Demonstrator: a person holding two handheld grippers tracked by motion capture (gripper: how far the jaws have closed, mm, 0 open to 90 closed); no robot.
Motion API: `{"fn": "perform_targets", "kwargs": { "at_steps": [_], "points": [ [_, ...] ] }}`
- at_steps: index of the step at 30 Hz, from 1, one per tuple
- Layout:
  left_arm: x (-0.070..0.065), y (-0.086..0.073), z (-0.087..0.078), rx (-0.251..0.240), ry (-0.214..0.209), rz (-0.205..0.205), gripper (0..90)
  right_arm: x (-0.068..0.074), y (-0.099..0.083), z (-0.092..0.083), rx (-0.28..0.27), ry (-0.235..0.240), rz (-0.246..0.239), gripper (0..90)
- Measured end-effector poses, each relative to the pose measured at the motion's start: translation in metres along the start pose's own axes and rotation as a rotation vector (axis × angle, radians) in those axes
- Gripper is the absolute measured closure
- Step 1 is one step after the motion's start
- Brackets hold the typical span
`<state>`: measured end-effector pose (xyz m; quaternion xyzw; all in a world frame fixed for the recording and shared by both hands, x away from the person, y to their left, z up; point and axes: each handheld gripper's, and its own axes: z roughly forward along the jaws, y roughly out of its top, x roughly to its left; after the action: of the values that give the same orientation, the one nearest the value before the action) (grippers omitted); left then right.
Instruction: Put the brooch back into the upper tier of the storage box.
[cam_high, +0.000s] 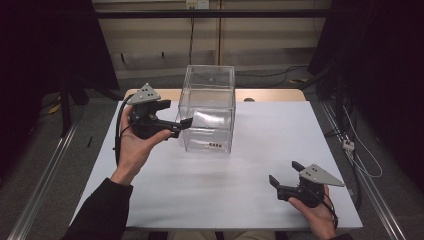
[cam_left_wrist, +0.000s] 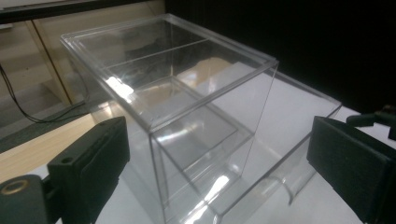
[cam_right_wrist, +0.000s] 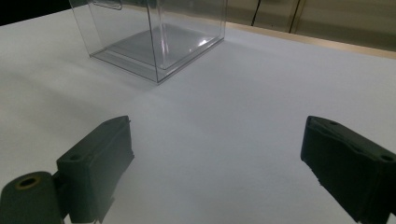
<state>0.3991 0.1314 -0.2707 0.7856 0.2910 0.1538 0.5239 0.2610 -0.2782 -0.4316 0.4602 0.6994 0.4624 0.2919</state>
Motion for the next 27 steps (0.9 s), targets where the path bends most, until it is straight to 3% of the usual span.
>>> {"fn": "perform_targets", "kwargs": {
  "at_steps": [2,3,6,15,20,23,27],
  "points": [
    [0.0,-0.004,-0.001,0.041,0.053,-0.001,4.7,-0.001,0.0,0.0,0.0,-0.005,0.004,8.5],
    [-0.001,-0.005,0.0,0.041,0.058,0.003,4.5,-0.001,0.0,0.0,-0.002,-0.007,0.006,8.5],
    [-0.001,-0.012,-0.003,0.032,0.04,0.025,3.4,-0.001,0.0,0.001,0.0,-0.006,0.005,8.5],
    [0.001,-0.027,-0.014,0.033,0.059,0.033,3.5,-0.001,0.0,-0.001,-0.003,-0.008,0.011,8.5],
    [-0.003,-0.034,-0.024,0.026,0.095,0.044,4.3,0.0,0.0,0.0,-0.001,-0.008,0.002,8.5],
    [-0.005,-0.038,-0.028,0.001,0.112,0.023,4.3,0.0,0.0,0.0,0.001,-0.008,0.006,8.5],
    [-0.005,-0.045,-0.032,0.022,0.121,0.03,4.6,0.0,0.0,0.0,-0.002,-0.007,0.003,8.5]
  ]
}}
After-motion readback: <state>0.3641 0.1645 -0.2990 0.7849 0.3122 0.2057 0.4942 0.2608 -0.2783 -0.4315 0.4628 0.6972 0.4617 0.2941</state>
